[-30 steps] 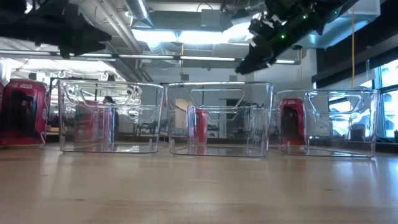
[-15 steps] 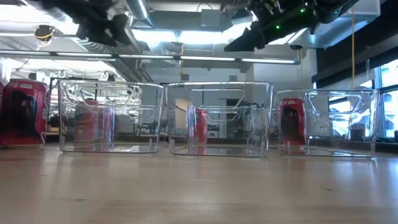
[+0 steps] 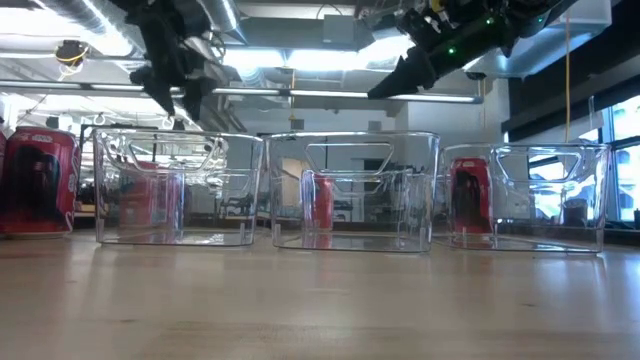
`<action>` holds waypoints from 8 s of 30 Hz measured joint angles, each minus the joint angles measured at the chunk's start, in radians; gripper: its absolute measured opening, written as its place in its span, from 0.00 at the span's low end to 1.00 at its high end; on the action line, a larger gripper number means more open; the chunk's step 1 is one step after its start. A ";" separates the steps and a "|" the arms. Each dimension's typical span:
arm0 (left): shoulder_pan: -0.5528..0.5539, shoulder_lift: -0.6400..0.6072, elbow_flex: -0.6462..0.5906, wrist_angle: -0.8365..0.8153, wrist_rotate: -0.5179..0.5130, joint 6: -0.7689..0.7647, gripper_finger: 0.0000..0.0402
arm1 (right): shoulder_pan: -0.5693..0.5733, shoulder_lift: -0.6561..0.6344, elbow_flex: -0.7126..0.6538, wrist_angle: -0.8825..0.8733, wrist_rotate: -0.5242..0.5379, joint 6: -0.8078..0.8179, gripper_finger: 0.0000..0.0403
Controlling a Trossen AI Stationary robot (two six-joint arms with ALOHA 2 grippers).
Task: Sort soda cans
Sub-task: Put the red soda can into the right transparent bin
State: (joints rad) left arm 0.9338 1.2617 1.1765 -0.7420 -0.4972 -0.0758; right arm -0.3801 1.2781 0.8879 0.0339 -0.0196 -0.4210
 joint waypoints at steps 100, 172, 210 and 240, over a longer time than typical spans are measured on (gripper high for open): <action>0.073 0.414 0.005 -0.181 0.065 0.155 0.80 | 0.000 0.091 -0.001 -0.043 -0.101 -0.003 0.89; -0.826 0.369 0.178 0.485 0.242 0.180 0.78 | 0.369 -0.349 -0.002 -0.607 0.174 0.526 0.89; -0.829 0.647 0.504 0.469 0.473 0.191 0.78 | 0.478 -0.489 -0.090 -0.682 0.296 0.579 0.03; -0.814 0.720 0.492 0.637 0.518 0.210 0.76 | 0.478 -0.536 -0.187 -0.577 0.395 0.631 0.02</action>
State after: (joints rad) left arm 0.1193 1.9816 1.6687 -0.1052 0.0211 0.1342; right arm 0.0978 0.7426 0.7004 -0.5429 0.3754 0.2104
